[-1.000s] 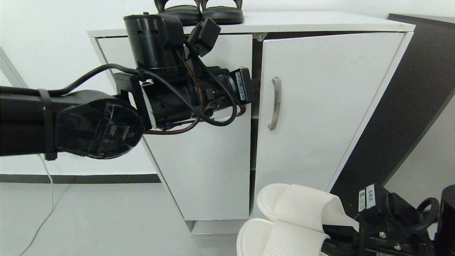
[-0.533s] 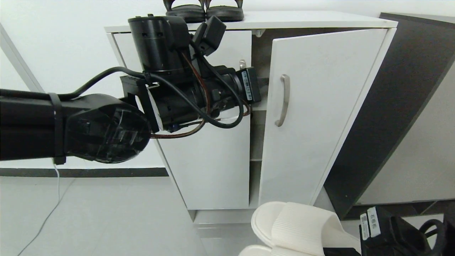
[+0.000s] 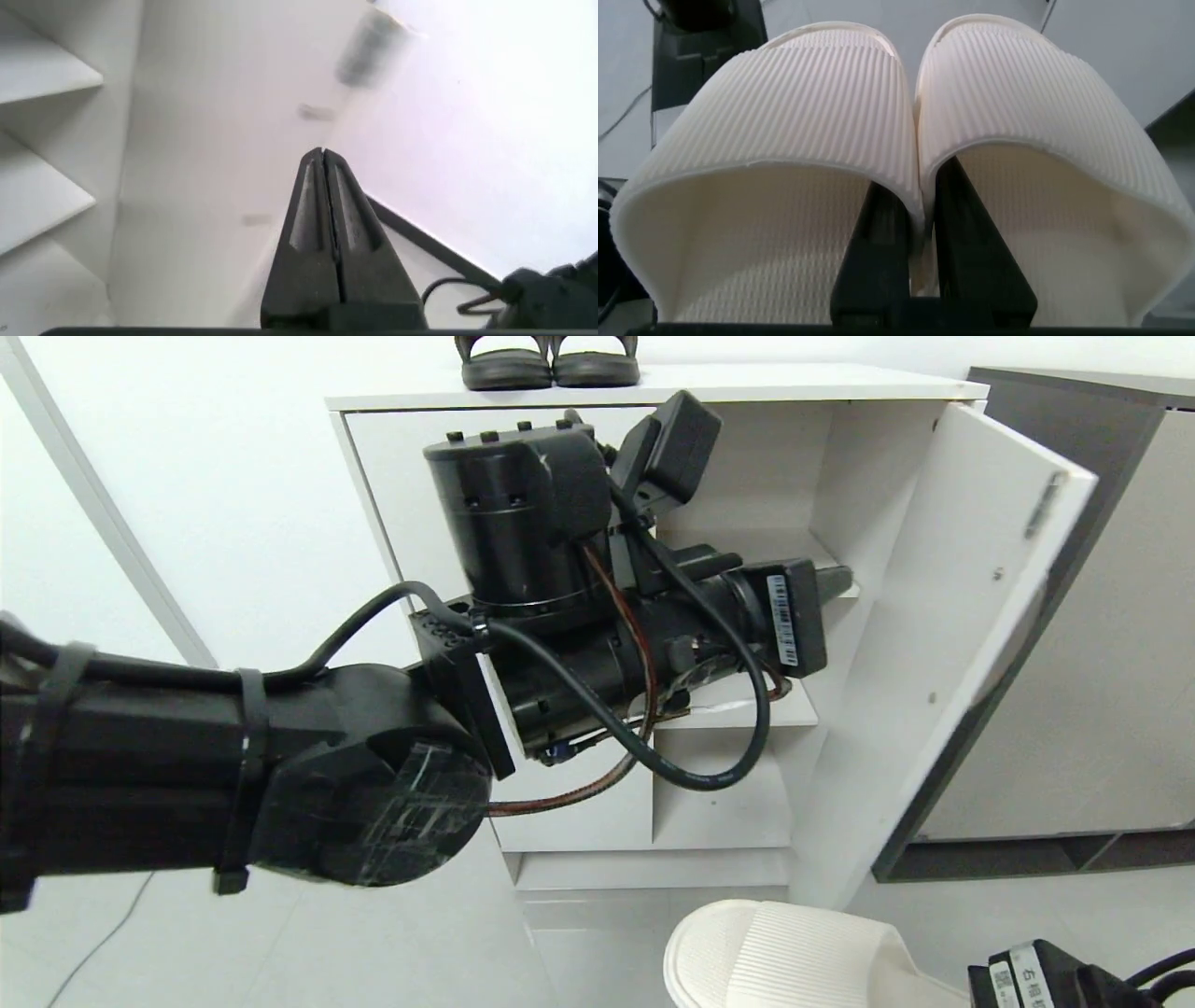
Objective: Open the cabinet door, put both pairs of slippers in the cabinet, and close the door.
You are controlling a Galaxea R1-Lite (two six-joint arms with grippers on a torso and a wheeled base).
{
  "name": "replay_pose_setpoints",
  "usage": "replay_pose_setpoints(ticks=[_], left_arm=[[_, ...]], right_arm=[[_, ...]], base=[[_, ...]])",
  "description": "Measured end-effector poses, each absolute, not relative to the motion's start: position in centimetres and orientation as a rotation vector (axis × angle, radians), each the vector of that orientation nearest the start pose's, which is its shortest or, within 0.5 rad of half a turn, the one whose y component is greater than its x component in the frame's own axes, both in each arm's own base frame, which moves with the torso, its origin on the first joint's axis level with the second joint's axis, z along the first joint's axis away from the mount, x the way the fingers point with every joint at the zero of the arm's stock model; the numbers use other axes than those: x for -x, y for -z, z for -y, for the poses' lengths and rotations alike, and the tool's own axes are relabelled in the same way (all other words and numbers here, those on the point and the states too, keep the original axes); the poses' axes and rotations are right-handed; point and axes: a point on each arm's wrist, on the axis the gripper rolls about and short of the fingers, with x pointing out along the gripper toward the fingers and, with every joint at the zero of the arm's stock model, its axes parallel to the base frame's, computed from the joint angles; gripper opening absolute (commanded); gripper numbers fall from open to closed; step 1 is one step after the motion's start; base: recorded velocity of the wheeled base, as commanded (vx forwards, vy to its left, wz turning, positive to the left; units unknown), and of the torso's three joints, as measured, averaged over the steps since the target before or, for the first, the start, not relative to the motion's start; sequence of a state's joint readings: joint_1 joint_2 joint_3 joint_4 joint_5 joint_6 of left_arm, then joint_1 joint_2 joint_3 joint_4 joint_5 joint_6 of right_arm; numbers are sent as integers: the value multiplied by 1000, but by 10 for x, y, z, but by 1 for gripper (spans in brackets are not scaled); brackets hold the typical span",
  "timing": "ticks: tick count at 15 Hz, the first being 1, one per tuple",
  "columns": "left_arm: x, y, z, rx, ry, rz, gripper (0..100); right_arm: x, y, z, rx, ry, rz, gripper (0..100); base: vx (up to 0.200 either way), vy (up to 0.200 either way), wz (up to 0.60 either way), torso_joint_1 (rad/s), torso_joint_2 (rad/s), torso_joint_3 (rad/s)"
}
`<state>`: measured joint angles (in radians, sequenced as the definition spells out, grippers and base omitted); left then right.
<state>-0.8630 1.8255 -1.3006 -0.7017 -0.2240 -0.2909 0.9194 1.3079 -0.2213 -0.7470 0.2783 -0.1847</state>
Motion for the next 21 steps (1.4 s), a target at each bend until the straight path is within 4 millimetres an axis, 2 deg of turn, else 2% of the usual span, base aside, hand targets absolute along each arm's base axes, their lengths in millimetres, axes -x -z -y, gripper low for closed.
replay_pose_setpoints(ticks=[2, 4, 6, 8, 9, 12, 16, 18, 19, 21], left_arm=[[-240, -284, 275, 325, 1077, 36, 0], [-246, -281, 259, 319, 1033, 32, 0], [-242, -284, 234, 315, 988, 36, 0], [-226, -289, 202, 308, 922, 22, 0], [-214, -291, 183, 302, 873, 11, 0], [-161, -296, 123, 280, 669, -29, 0], [-82, -283, 42, 199, 337, -39, 0], [-48, -266, 12, 147, 88, -7, 0], [-31, -250, 1, 124, -48, 0, 0], [-9, -217, -7, 99, -233, -1, 0]], right_arm=[[-96, -136, -136, 273, -1213, -231, 0], [-101, -139, -138, 268, -1194, -230, 0], [-114, -143, -139, 252, -1135, -227, 0], [-130, -150, -138, 193, -1039, -243, 0], [-137, -153, -139, 171, -969, -246, 0], [-160, -163, -150, 109, -731, -246, 0], [-184, -165, -168, 25, -608, -267, 0], [-190, -160, -173, 26, -584, -286, 0], [-191, -158, -174, 30, -585, -295, 0], [-192, -155, -176, 37, -584, -305, 0]], base=[[0, 0, 0, 0, 0, 0], [0, 0, 0, 0, 0, 0], [0, 0, 0, 0, 0, 0], [0, 0, 0, 0, 0, 0], [0, 0, 0, 0, 0, 0], [0, 0, 0, 0, 0, 0], [0, 0, 0, 0, 0, 0], [0, 0, 0, 0, 0, 0], [0, 0, 0, 0, 0, 0], [0, 0, 0, 0, 0, 0]])
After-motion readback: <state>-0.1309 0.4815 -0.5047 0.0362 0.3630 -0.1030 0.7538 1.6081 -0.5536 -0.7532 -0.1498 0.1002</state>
